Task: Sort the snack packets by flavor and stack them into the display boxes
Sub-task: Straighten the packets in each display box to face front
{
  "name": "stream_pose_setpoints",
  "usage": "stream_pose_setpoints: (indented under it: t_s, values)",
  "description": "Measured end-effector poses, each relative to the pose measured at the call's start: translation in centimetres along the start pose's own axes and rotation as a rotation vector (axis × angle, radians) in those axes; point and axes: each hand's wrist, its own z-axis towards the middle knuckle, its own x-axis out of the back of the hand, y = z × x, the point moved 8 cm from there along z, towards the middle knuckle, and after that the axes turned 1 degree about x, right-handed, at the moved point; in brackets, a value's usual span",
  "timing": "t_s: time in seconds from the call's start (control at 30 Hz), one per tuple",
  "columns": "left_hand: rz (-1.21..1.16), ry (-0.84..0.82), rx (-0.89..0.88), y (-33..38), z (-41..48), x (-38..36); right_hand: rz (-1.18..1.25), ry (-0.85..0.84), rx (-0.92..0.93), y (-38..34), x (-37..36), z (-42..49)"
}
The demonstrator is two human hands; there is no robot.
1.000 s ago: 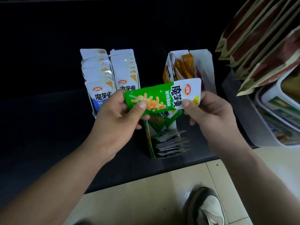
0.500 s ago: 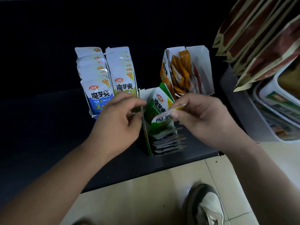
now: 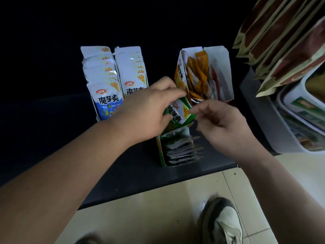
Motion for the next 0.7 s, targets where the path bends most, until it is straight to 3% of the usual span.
stream_pose_setpoints:
  t_s: [0.17,0.3,0.47,0.7]
  values:
    - [0.023,0.043,0.102,-0.9,-1.1,0.4,0.024,0.011,-0.015,0.3,0.0,-0.1]
    - [-0.057,0.013,0.185,-1.2,-2.5,-0.3,0.039,0.01,-0.033,0.5,-0.3,-0.1]
    - [-0.189,0.113,0.231,-0.6,-4.4,0.3,0.074,0.009,-0.084,1.0,-0.4,0.0]
    - [-0.372,-0.066,0.219,0.6,-5.9,-2.2,0.153,0.055,-0.126,0.5,-0.4,0.1]
